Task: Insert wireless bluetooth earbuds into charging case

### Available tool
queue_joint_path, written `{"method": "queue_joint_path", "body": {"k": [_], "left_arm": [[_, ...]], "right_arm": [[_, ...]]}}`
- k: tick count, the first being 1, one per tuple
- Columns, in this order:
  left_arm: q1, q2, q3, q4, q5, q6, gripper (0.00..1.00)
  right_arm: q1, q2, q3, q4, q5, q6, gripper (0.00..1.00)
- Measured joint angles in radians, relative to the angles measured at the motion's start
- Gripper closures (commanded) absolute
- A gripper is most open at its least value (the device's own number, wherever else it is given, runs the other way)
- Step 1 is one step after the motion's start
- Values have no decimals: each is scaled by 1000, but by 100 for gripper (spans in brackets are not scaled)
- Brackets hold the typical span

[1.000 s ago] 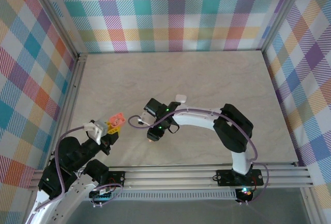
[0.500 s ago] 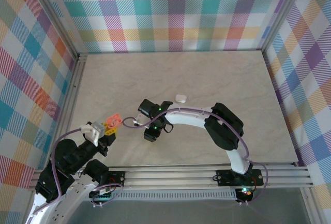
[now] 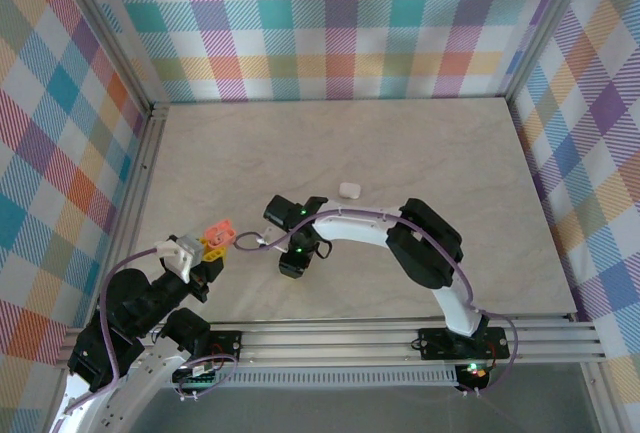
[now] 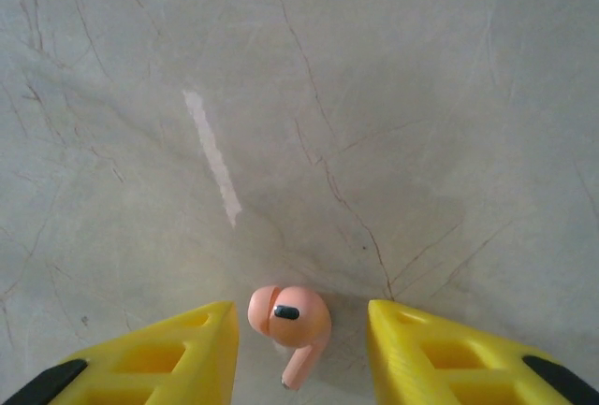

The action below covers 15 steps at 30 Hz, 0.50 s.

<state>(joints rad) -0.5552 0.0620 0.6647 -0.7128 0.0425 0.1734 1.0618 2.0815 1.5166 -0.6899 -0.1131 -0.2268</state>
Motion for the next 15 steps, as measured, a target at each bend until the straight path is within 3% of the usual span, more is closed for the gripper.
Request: {"method": "queue_joint_path", "body": {"k": [10, 15], "left_arm": [[0, 0, 0, 0, 0, 0, 100], [0, 0, 0, 0, 1, 0, 100]], "right_arm": [[3, 22, 13, -17, -5, 0, 59], [5, 27, 20, -24, -7, 0, 66]]}}
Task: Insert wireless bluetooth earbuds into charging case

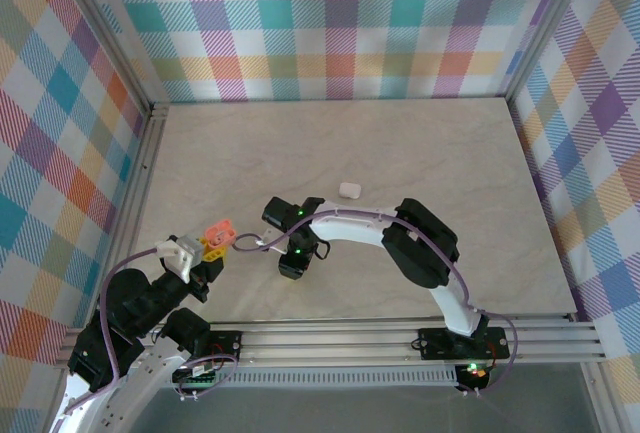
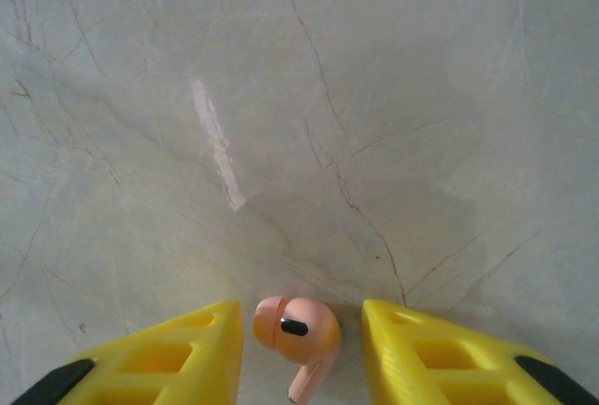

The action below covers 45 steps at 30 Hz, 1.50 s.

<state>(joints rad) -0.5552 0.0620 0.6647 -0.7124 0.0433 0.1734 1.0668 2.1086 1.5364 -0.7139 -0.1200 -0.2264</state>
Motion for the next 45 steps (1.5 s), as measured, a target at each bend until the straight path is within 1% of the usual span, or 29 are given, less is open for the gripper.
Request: {"method": "queue_joint_path", "body": {"k": [10, 16, 20, 24, 30, 35, 38, 45], "left_arm": [[0, 0, 0, 0, 1, 0, 100], [0, 0, 0, 3, 10, 0, 100], [0, 0, -1, 11, 19, 0, 100], [0, 8, -5, 26, 35, -1, 100], [0, 27, -34, 109, 86, -4, 100], [0, 34, -113, 251, 152, -6, 100], [0, 63, -157, 370, 187, -14, 100], [0, 248, -190, 623, 243, -31, 100]], "right_arm": [[1, 10, 16, -14, -3, 3, 78], [-10, 6, 13, -1, -3, 50, 80], [-38, -42, -44, 49, 1, 122, 80], [-95, -147, -119, 105, 15, 192, 80], [-157, -333, -179, 188, 69, 265, 80], [-177, -496, -200, 245, 123, 280, 80], [-181, -594, -216, 285, 158, 279, 80], [-184, -807, -291, 417, 219, 278, 79]]}}
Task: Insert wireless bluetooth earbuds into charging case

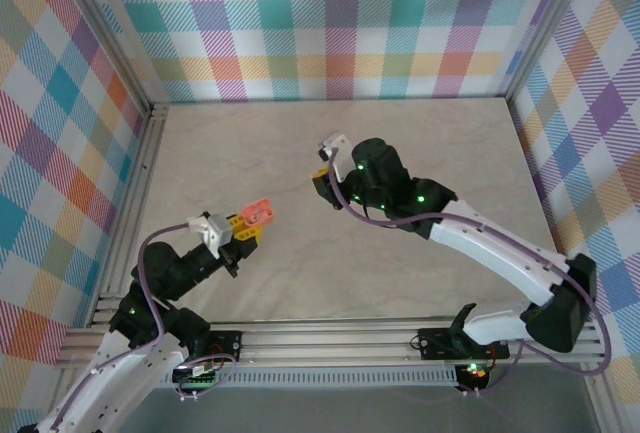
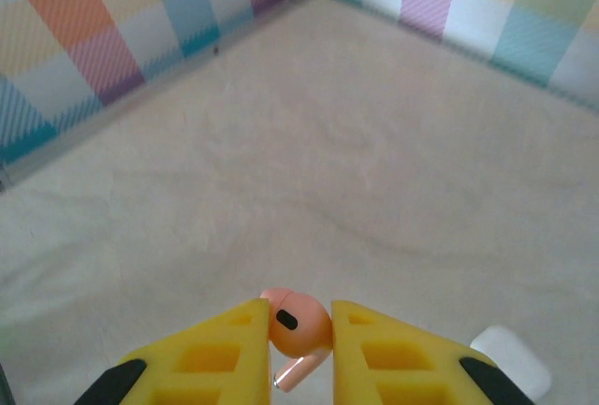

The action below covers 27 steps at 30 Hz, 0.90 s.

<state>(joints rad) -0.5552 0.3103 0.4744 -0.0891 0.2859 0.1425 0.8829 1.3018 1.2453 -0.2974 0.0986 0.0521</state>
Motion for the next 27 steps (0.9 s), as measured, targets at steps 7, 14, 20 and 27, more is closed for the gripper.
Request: {"method": "queue_joint_path", "body": {"k": [7, 14, 20, 27], "left_arm": [[0, 229, 25, 158, 21, -6, 100], [0, 393, 107, 256, 27, -50, 100], [-1, 438, 127, 335, 27, -91, 100], [-2, 457, 131, 368, 29, -102, 100]], "right_arm": [[0, -59, -19, 102, 9, -11, 79], [0, -59, -19, 192, -24, -15, 79], [0, -57, -23, 259, -58, -15, 78], [0, -30, -25, 297, -112, -31, 78]]}}
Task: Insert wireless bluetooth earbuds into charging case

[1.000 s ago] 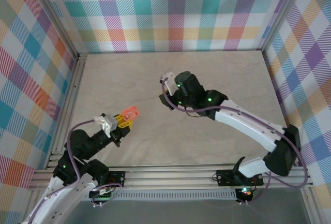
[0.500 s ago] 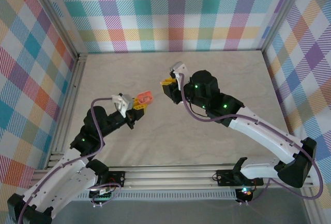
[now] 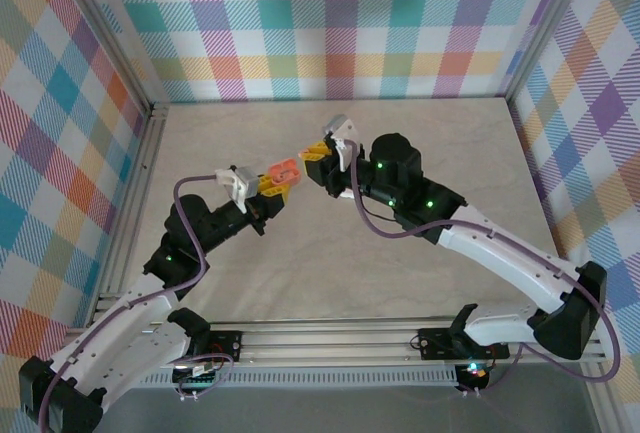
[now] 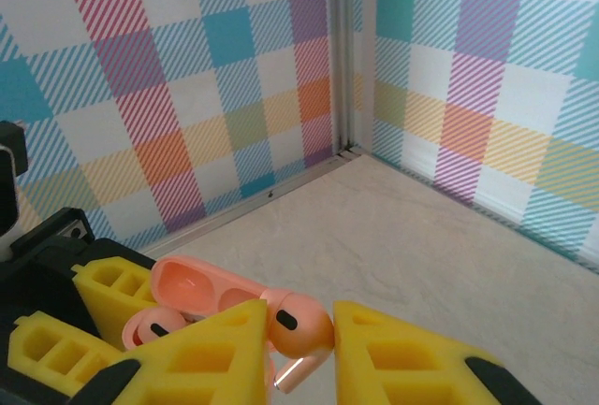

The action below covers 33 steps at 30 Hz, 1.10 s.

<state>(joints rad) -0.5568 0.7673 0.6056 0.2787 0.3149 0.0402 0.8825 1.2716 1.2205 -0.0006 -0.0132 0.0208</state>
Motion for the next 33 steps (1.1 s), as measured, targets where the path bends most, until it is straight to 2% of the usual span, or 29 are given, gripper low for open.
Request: {"method": "queue_joint_path", "body": {"k": [17, 25, 33], "left_arm": [[-6, 17, 16, 5, 9, 4, 100], [-6, 21, 16, -3, 10, 5, 100], [-6, 24, 16, -33, 11, 6, 100]], "right_arm": [[0, 52, 0, 5, -86, -14, 78], [-4, 52, 0, -31, -101, -87, 77], [-7, 61, 0, -65, -134, -163, 71]]}}
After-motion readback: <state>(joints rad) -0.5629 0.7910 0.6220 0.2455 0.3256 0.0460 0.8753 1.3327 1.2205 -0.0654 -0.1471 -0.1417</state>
